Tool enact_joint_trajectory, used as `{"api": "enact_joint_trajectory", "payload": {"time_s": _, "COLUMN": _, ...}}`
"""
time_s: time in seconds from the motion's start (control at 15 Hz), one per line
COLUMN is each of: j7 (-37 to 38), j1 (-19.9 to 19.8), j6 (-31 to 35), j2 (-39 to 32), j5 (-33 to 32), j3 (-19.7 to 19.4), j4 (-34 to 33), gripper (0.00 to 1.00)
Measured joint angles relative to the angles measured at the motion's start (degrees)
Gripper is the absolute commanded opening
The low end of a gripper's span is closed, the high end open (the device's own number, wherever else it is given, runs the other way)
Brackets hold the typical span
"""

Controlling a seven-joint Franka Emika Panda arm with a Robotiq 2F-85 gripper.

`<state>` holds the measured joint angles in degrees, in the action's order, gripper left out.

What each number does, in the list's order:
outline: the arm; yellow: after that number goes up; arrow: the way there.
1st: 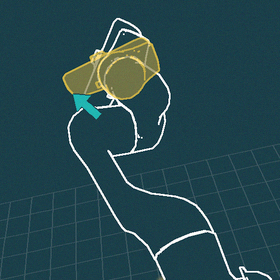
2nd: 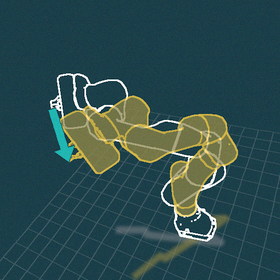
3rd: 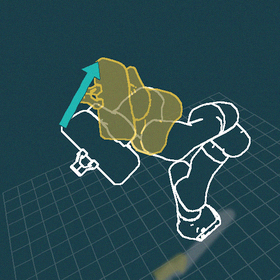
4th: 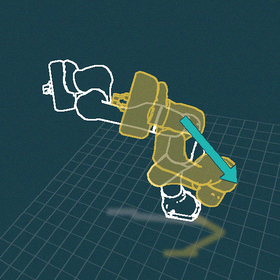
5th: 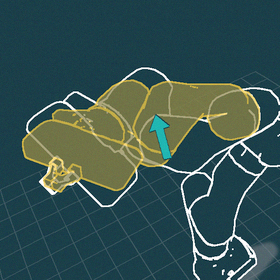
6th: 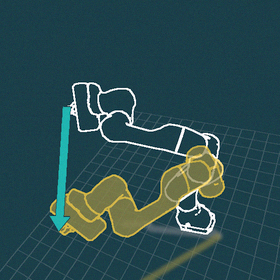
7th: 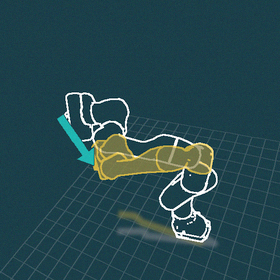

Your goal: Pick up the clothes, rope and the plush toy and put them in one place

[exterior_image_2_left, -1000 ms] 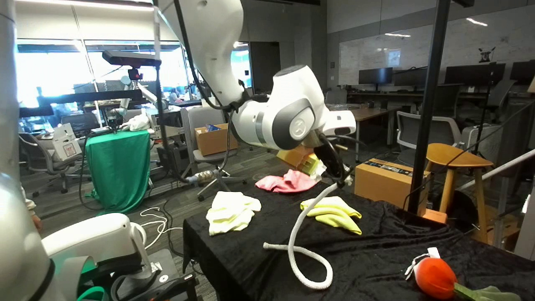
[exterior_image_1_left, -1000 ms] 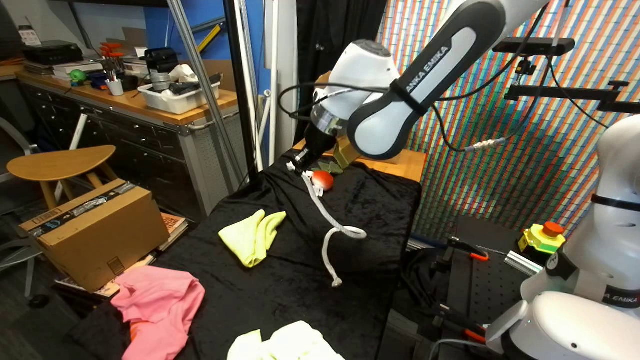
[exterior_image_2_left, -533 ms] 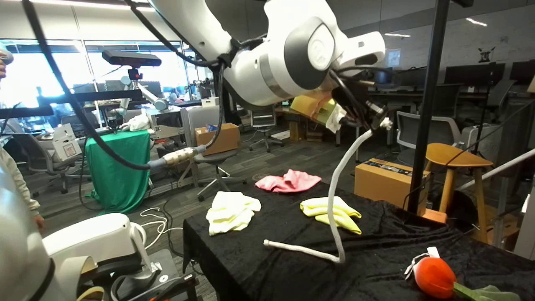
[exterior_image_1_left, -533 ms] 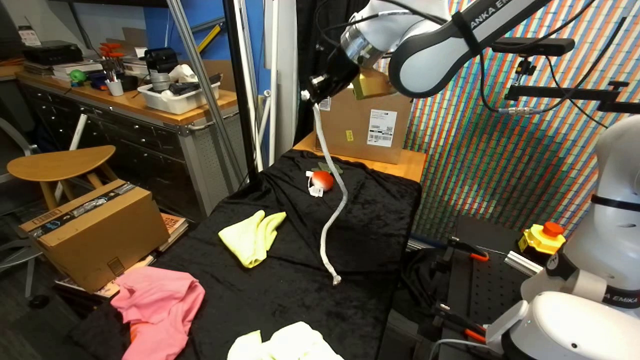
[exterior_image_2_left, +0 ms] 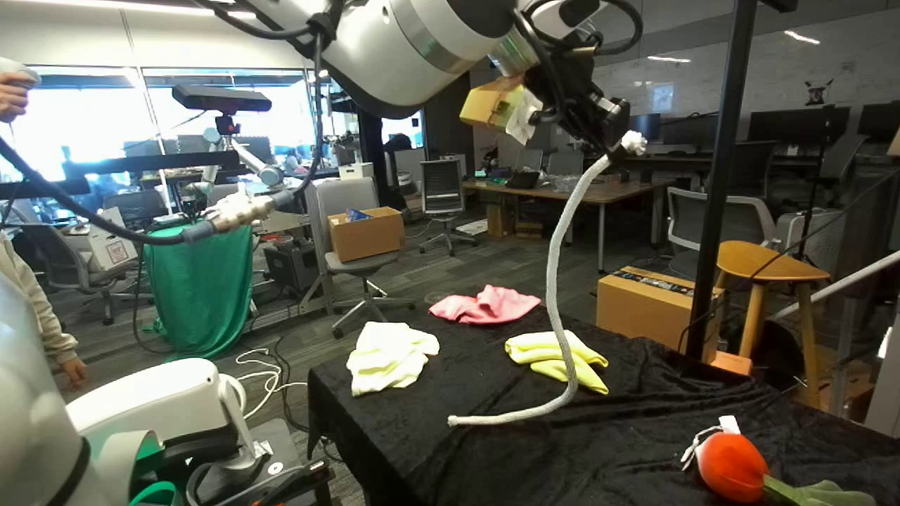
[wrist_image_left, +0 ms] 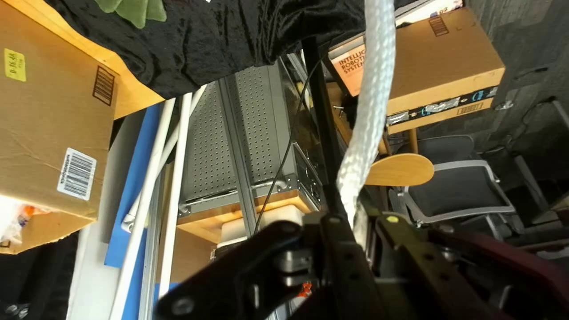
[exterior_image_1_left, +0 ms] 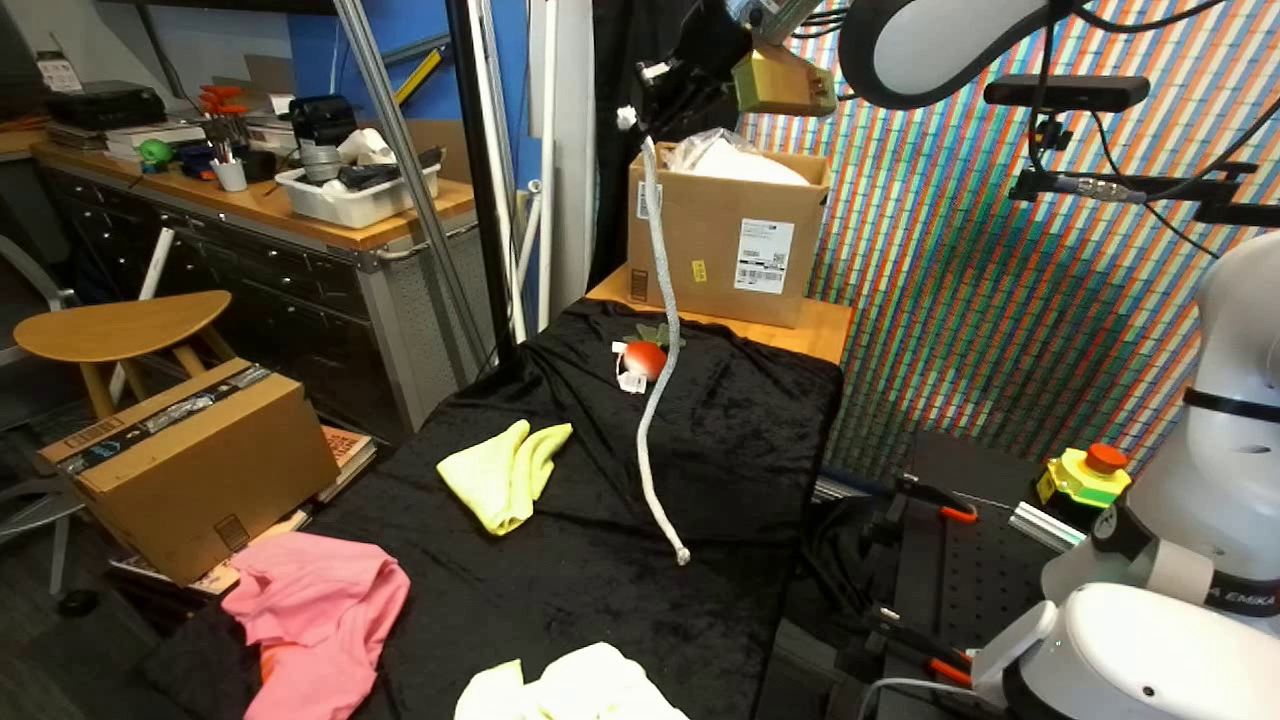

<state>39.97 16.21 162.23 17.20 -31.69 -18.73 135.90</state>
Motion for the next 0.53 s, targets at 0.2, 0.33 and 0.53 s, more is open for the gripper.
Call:
{"api": "enact_joint_trajectory", "payload": {"time_s": 0.2, "j7": -11.06, "j1": -2.77, "j6": -9.56, "j2": 2.24, "j5": 13.27, "j3": 6.97, "j4": -0.49, "gripper": 0.09}}
{"api": "enact_joint_trajectory", "payload": {"time_s": 0.33, "j7": -17.79, "j1": -4.98, "j6": -18.87, "j2": 3.2, "j5": 19.47, "j3": 11.15, "j4": -2.29, "gripper": 0.09}}
{"api": "enact_joint_trajectory", "payload": {"time_s": 0.53, "j7": -23.56, "j1": -8.18, "j6": -31.6, "j2": 3.39, "j5": 21.75, "j3": 15.35, "j4": -7.26, "gripper": 0.09}}
